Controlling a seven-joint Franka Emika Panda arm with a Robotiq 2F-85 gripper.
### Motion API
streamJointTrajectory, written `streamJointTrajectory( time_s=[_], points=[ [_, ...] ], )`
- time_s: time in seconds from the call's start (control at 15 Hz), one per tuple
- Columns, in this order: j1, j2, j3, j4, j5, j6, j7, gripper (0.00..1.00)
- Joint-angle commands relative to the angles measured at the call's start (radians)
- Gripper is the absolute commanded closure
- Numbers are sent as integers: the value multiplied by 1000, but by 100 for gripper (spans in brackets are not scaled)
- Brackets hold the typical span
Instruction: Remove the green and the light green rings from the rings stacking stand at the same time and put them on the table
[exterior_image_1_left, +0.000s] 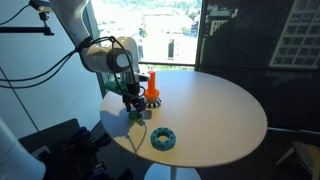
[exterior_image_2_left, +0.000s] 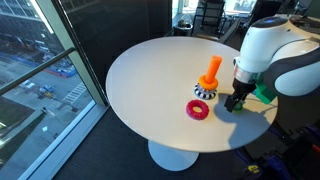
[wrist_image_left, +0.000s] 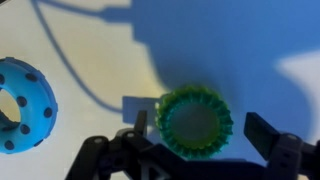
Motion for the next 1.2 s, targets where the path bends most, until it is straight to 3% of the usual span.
streamJointTrajectory(
  time_s=[0.0,0.53,1.13],
  points=[
    [16,-12,-8,7,-4,-28,4,0],
    [-6,-104,61,71,165,-283,-155,0],
    [-11,-275,71,194,273,-595,-263,0]
  ],
)
